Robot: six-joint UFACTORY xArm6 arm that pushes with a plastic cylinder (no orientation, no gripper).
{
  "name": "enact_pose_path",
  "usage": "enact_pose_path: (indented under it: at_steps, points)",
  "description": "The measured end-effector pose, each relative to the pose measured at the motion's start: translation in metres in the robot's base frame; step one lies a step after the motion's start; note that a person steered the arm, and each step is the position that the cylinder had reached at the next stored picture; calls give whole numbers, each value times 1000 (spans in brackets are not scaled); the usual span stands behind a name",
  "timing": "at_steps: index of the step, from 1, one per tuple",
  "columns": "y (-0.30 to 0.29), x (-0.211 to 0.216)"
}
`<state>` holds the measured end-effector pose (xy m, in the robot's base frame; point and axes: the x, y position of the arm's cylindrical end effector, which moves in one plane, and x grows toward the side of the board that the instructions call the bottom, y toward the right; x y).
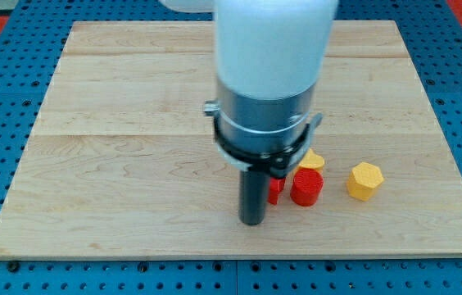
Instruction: Point your arm to the red star
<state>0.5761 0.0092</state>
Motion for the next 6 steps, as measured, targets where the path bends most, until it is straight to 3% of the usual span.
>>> enact_pose_path:
  at_steps: [2, 3, 4, 6]
  points:
    - [-67, 30]
    - [-122, 12]
    - [-123, -17]
    - [17, -24]
